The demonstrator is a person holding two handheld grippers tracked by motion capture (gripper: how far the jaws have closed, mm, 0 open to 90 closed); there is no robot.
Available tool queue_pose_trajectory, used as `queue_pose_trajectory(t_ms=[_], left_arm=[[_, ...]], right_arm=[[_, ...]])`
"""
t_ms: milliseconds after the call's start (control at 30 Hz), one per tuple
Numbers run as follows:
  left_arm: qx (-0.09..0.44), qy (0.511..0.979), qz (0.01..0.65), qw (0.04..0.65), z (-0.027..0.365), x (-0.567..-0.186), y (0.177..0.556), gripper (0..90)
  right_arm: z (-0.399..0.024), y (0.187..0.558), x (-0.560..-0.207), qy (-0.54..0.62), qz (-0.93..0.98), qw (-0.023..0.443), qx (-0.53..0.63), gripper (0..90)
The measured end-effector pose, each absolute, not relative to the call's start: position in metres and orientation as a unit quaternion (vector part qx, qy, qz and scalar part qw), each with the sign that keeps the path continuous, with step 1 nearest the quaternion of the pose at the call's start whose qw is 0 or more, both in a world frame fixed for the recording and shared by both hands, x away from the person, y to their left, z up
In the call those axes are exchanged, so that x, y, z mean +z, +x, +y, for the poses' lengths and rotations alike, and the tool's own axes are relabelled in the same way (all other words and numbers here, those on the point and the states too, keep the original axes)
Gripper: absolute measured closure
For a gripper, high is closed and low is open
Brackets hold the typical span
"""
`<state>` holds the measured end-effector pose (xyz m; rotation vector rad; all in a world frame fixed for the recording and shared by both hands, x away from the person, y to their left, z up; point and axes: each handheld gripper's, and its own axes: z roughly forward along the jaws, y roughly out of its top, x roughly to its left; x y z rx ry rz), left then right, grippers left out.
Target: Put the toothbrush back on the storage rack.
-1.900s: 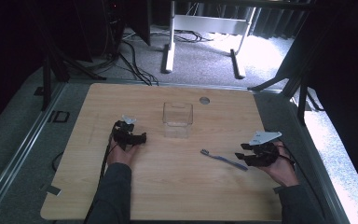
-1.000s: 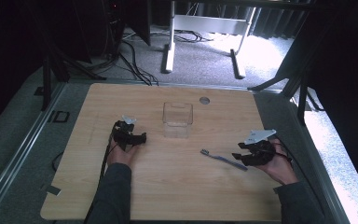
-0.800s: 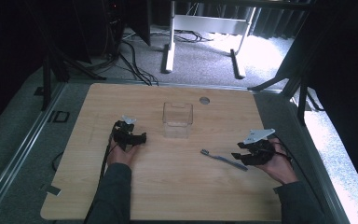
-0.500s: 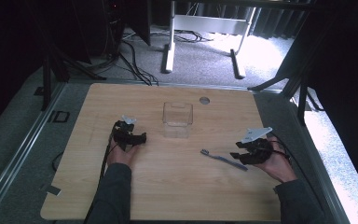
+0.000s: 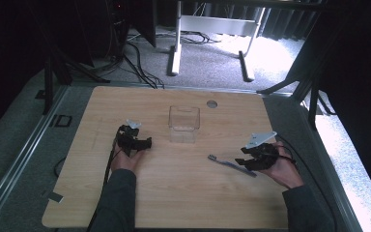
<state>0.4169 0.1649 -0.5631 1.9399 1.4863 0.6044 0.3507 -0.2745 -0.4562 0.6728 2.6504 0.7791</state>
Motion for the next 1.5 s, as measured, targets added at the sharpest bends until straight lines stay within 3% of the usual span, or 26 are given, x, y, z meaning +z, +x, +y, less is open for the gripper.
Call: queue_pose_trajectory(t_ms=[1500], left_arm=[[0.229,0.733,0.562,0.307,0.165,-0.563,0.417,12.3]], right_arm=[[-0.252,0.355,-0.468,0.204,0.941,0.131,0.234,49.9]])
